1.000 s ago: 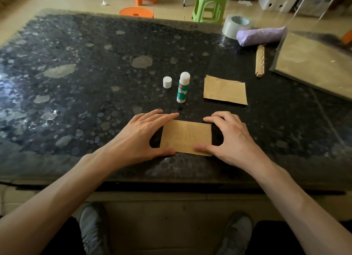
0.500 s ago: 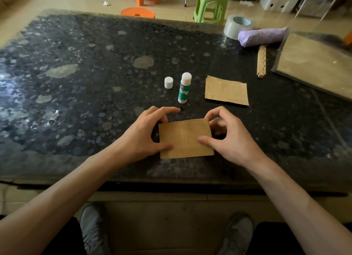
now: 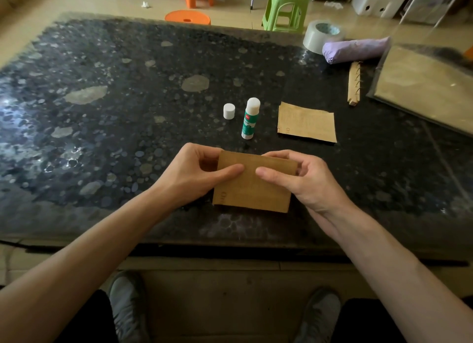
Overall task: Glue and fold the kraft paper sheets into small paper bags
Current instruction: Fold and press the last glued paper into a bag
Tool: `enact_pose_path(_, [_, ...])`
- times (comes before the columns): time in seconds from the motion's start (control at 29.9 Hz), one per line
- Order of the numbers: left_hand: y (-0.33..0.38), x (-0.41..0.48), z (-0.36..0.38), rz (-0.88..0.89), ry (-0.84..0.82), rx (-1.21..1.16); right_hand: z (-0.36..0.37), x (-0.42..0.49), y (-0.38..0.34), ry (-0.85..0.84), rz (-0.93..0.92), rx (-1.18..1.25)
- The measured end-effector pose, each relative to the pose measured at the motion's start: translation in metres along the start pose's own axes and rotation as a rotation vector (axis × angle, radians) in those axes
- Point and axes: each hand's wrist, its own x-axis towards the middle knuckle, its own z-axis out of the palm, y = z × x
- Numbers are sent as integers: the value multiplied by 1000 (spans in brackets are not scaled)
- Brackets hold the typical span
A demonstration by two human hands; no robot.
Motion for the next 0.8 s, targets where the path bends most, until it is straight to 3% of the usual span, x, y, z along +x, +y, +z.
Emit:
enact_pose_path(0.13, [1, -2, 8, 8, -57, -21, 10, -2, -2, 72, 33, 57])
enact_pose_path(0.37, [-3, -3, 15, 9, 87, -88, 18, -5, -3, 68, 13, 29])
enact_pose_path(0.8, [-6, 0, 14, -13, 120, -63, 10, 0, -1, 163, 21, 3])
